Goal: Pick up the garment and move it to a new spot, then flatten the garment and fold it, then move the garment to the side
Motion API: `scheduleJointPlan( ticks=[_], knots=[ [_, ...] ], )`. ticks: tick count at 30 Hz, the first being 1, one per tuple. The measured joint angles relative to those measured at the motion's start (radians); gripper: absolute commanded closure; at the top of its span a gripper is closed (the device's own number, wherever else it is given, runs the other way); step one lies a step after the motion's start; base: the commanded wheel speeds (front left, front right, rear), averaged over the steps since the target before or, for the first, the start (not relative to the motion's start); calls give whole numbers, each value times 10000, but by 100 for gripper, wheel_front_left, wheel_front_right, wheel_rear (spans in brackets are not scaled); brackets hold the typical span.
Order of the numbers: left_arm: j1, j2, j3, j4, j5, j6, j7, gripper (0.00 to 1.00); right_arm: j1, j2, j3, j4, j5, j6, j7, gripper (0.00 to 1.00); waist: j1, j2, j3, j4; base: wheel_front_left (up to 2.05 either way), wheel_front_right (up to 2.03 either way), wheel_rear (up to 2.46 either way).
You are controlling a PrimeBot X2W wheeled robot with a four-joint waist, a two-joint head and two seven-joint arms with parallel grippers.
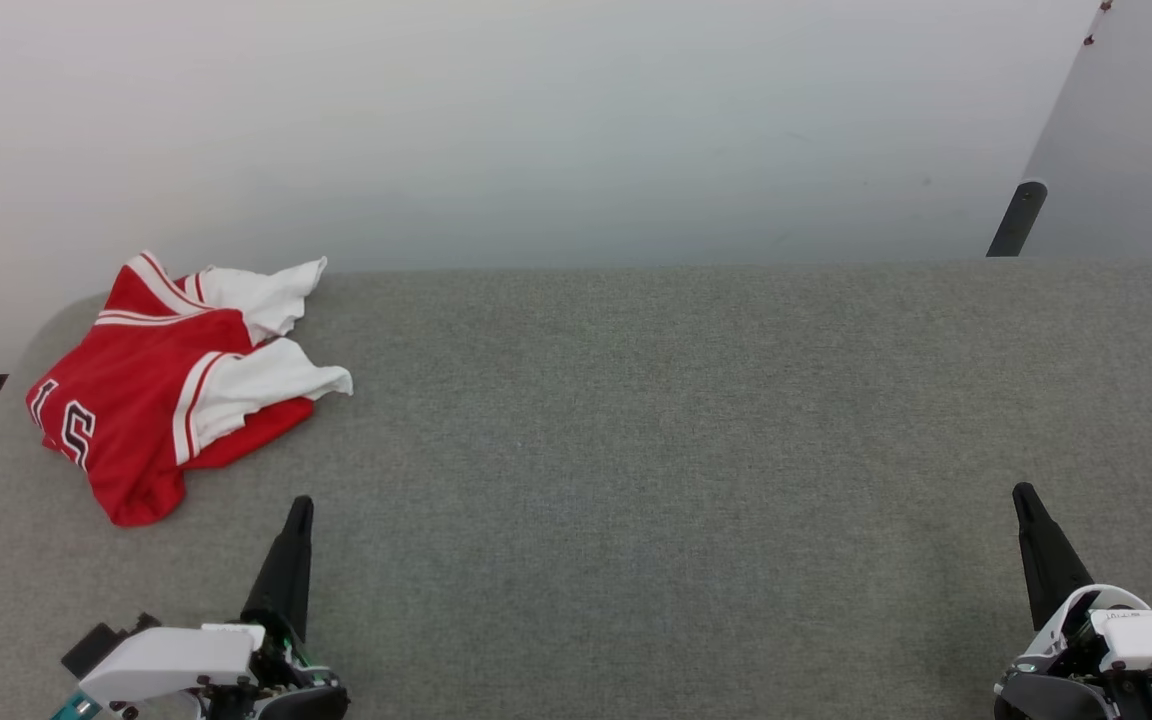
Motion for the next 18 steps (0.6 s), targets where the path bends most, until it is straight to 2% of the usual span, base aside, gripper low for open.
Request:
scheduleJointPlan(
  ticks=[9,10,11,12,13,18],
  knots=[
    [0,0,0,0,0,0,0,100,0,0,2,0,0,0,0,100,0,0,0,0,0,0,0],
    [20,-2,-4,27,0,0,-4,0,8,0,2,29,-2,0,0,0,0,0,0,0,0,0,0],
    [69,-13,-8,94,0,4,-4,0,37,8,-2,113,-2,-2,0,0,0,0,0,0,0,0,0],
    [156,-36,-15,201,0,13,-4,100,108,19,0,203,-2,-2,0,100,0,0,0,0,0,0,0],
    [255,-61,-19,295,0,15,-4,0,195,33,2,299,-4,-2,0,0,0,0,0,0,0,0,0],
    [430,-88,-17,399,46,17,-102,0,337,54,25,500,-4,-4,-59,0,0,0,-2,6,0,0,0]
  ],
)
